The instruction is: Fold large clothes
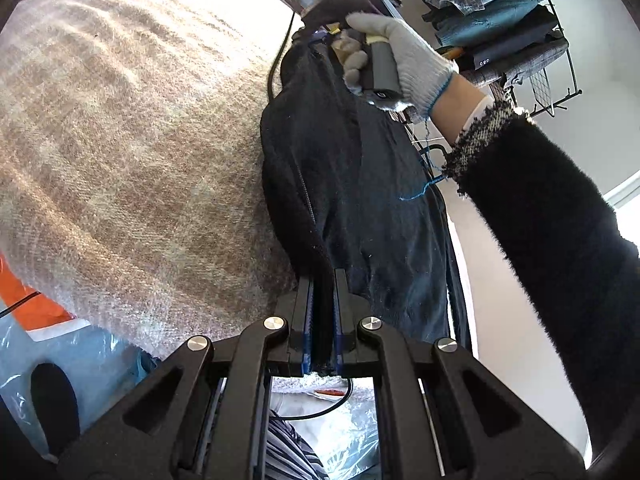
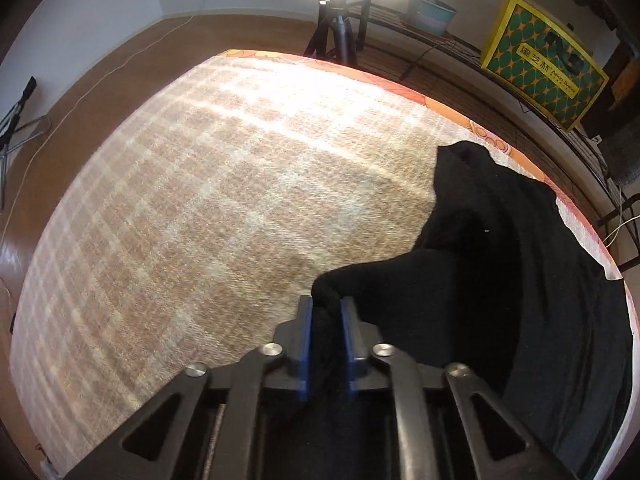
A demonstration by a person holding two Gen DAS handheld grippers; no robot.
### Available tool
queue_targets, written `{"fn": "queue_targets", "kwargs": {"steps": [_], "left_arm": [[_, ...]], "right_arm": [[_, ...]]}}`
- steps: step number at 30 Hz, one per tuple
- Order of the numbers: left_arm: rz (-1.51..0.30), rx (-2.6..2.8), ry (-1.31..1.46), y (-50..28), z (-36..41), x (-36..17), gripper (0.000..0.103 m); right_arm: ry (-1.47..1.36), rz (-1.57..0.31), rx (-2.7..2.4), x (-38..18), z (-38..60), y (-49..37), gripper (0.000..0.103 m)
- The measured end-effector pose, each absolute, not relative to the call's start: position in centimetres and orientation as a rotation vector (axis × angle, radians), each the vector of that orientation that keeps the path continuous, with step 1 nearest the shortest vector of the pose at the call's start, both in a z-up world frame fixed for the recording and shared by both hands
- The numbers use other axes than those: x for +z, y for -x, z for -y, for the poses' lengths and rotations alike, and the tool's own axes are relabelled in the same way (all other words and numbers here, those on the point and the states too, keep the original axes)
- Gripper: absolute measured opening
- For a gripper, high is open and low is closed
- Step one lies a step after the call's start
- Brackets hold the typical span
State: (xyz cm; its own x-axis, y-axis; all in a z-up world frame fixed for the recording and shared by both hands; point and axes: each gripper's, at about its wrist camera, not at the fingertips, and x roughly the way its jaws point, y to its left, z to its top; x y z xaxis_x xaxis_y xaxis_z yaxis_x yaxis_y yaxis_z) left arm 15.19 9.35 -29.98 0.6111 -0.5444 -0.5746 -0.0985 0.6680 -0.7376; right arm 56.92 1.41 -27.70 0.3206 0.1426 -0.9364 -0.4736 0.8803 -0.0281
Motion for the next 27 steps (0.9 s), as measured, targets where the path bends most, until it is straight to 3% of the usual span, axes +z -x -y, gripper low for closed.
{"fn": "queue_targets", "kwargs": {"steps": [19, 27], "left_arm": [[-0.866, -0.386, 0.636, -15.2, -3.8, -25.7, 0.005], [-0.908, -0.464, 0.536, -15.6, 1.0, -25.3, 0.005]], "right_arm": [[-0.140, -1.027, 0.567, -20.1, 11.4, -56.7, 0.007], [-0.279, -1.001, 0.506, -21.5, 20.9, -56.6, 0.007]]}}
